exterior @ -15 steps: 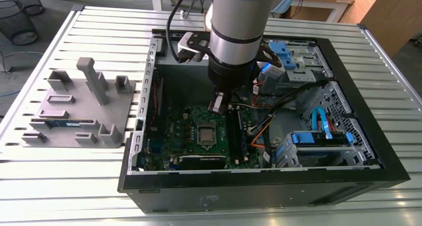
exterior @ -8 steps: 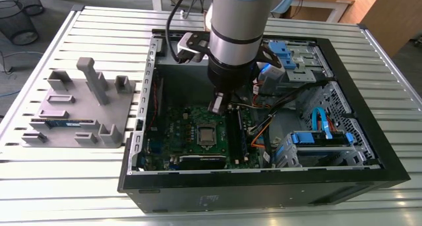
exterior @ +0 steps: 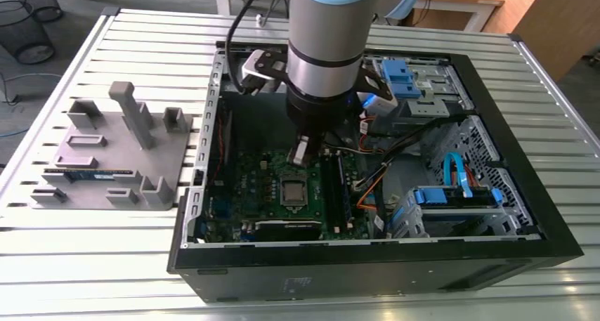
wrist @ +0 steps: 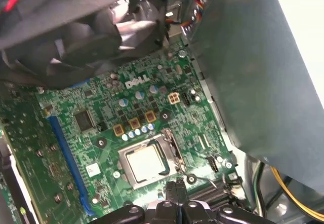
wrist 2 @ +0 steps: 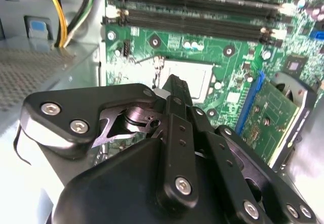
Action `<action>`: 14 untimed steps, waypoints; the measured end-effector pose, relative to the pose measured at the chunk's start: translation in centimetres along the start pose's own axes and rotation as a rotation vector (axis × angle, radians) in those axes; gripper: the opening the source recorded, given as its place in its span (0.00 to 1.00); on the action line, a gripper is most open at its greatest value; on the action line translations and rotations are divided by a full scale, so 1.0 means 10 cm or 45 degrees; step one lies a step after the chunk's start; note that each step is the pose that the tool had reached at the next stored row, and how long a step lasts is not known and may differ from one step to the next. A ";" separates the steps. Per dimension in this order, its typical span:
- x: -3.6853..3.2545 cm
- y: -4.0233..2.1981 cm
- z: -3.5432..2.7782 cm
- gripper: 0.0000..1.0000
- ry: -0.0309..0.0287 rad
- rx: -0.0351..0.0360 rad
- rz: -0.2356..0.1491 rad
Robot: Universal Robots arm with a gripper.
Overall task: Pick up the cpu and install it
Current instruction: 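Close the cpu cover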
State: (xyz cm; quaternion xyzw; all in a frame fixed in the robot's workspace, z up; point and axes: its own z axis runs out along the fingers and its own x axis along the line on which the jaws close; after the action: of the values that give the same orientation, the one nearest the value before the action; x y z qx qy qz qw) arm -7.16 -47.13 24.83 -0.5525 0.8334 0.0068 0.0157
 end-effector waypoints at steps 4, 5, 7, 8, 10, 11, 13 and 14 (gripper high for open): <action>0.053 0.034 0.013 0.11 0.0005 0.0005 0.000; 0.070 0.032 0.016 0.11 0.0005 0.0006 0.000; 0.112 0.019 0.020 0.11 0.0006 0.0006 0.000; 0.130 0.011 0.020 0.11 0.0010 0.0007 0.000; 0.142 0.008 0.025 0.11 0.0012 0.0009 0.000; 0.145 0.010 0.026 0.11 0.0013 0.0010 0.000; 0.156 0.027 0.031 0.11 0.0014 0.0012 0.000; 0.165 0.044 0.033 0.11 0.0012 0.0018 0.000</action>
State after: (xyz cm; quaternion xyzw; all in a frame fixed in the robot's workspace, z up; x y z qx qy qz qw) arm -8.20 -48.47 24.44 -0.5525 0.8333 0.0060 0.0157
